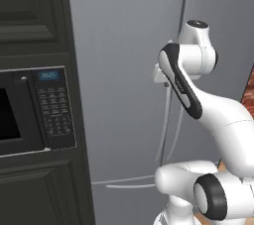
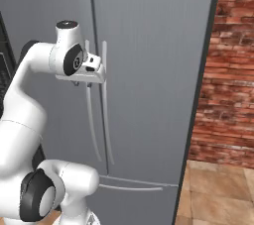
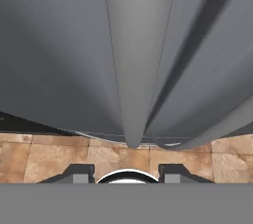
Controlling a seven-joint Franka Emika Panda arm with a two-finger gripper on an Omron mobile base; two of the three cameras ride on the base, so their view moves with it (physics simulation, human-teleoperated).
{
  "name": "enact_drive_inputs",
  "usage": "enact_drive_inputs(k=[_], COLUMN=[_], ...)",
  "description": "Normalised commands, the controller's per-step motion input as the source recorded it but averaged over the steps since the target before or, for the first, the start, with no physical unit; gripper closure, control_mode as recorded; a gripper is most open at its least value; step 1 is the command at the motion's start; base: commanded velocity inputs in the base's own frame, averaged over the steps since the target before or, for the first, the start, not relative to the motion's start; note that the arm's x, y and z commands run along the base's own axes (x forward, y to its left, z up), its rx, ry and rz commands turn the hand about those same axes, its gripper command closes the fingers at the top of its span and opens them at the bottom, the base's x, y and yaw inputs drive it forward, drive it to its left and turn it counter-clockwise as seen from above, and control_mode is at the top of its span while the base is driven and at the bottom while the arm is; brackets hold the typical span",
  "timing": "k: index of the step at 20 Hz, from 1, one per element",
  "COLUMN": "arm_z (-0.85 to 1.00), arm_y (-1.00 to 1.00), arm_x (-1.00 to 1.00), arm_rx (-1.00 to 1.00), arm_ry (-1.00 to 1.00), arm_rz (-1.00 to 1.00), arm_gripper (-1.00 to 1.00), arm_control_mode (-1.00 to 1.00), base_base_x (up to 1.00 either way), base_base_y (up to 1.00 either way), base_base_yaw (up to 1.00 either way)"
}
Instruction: Gather the lemon wedge and lemon from the fridge and place them on a tray on the dining counter. Then gather the fishs from the fridge and place them on the other tray.
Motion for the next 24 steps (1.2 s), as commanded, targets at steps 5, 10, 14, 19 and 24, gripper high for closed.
enact_drive_inputs(k=[5,10,14,19,24], arm_z=[0.00,0.00,0.00,0.00,0.00], arm_y=[0.00,0.00,0.00,0.00,0.00], arm_x=[0.00,0.00,0.00,0.00,0.00], arm_rx=[0.00,0.00,0.00,0.00,0.00], arm_ry=[0.00,0.00,0.00,0.00,0.00], arm_rz=[0.00,0.00,0.00,0.00,0.00], arm_gripper=[-1.00,-1.00,-1.00,-1.00,-1.00], arm_control_mode=[1.00,1.00,1.00,1.00,1.00], base_base_x=[-0.22,-0.41,-0.37,-0.31,-0.29], base_base_y=[0.00,-0.19,-0.36,-0.38,0.00], base_base_yaw=[0.00,-0.01,0.00,0.00,0.00])
